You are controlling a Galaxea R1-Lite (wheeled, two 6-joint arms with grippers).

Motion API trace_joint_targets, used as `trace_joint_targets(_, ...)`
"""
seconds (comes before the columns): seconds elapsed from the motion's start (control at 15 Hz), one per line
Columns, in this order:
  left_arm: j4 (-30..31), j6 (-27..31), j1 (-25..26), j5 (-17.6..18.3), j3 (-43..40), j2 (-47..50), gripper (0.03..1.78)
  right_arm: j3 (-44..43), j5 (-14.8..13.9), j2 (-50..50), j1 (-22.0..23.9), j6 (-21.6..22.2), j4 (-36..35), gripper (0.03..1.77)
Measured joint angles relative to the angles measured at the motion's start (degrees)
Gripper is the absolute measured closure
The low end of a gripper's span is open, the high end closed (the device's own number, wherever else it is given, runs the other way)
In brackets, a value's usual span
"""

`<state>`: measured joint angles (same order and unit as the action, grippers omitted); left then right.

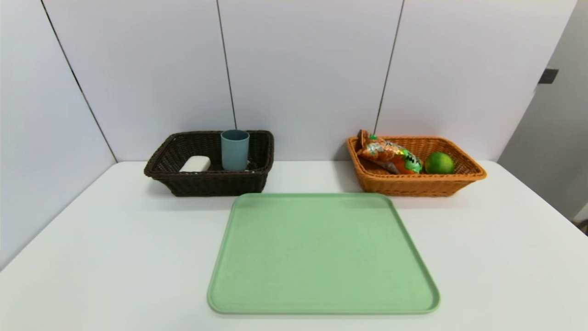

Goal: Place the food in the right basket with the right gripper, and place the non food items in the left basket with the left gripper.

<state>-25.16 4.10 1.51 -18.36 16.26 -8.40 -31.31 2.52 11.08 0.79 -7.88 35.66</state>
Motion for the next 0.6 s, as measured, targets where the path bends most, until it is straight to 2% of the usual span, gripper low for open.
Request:
trace_joint_targets(0.13,-2.2,3.0,-0.2,2.1,-0.3,2.9,0.12,0.8,-0.5,-1.0,-0.2,0.4,-0.1,0.11)
trace_joint_targets(0.27,-3.7,3.9,-0.4,6.8,-0.5,5.5,0.12,1.3,-0.5,-2.5,-0.3,0.1,-0.1,0.11)
trace_joint_targets(0.47,-3.1,3.5,-0.4,7.5,-0.9,7.6,0.12,4.2,-0.6,-7.5,-0.6,-0.8,0.2,0.11)
trace_joint_targets(0.6,-0.9,3.4,-0.4,7.4,-1.9,8.1,0.12,5.8,-2.6,-9.6,-0.7,-0.4,-0.7,0.11)
